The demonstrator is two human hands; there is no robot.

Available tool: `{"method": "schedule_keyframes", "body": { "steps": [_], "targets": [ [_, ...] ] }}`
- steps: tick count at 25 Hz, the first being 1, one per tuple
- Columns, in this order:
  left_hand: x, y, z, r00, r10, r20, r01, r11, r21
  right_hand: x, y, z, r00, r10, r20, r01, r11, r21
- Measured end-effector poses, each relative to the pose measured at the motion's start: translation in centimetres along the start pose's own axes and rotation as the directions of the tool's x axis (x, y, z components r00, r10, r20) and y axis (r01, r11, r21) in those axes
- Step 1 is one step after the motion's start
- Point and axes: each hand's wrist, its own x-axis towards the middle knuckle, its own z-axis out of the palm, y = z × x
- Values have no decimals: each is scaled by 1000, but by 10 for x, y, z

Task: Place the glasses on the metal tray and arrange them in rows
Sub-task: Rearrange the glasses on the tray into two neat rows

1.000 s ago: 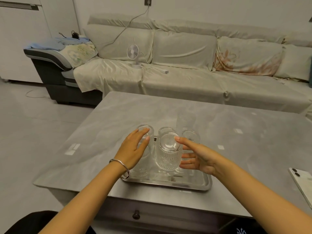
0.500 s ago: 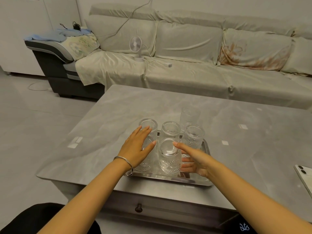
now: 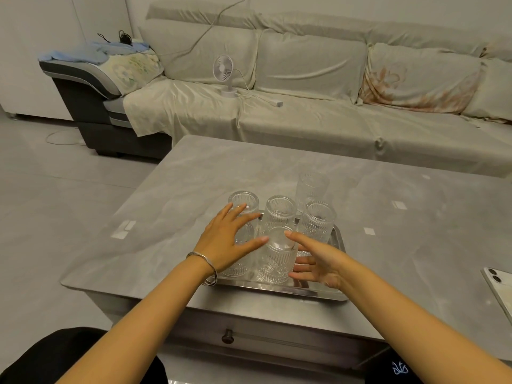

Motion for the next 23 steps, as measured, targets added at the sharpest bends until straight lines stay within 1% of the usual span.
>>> {"method": "schedule_keyframes", "body": {
  "steps": [2,4,8,10,12,14,17,19,21,23],
  "targets": [
    [-1,2,-1,999,14,30,-16,998,61,-1,0,1,1000,-7,2,7,1000,-3],
    [-1,3,0,1000,23,21,-25,995,92,-1,0,3,1000,-15,0,15,1000,-8],
    [0,2,1,999,34,1,-34,995,98,2,1,2,1000,-14,-8,13,1000,-20],
    [0,2,0,999,29,12,-30,995,92,2,1,1,999,-25,-21,23,997,-69],
    [2,3,-5,999,31,31,-33,997,68,1,-3,-3,997,-72,-38,66,987,-145],
    [8,5,-13,998,52,34,-53,998,27,-2,-15,-16,989,-148,-29,141,975,-169],
    [34,11,-31,998,67,-21,-69,992,-109,-9,-49,-47,954,-301,13,299,941,-155],
    [64,18,-37,994,87,-61,-95,984,-149,-11,-73,-67,928,-373,-15,369,924,-100],
    [99,27,-34,994,97,-54,-104,984,-143,-3,-94,-86,915,-395,-81,391,918,-63],
    [133,35,-25,997,77,-11,-78,987,-144,15,-105,-98,918,-366,-152,363,930,-52]
  ]
}}
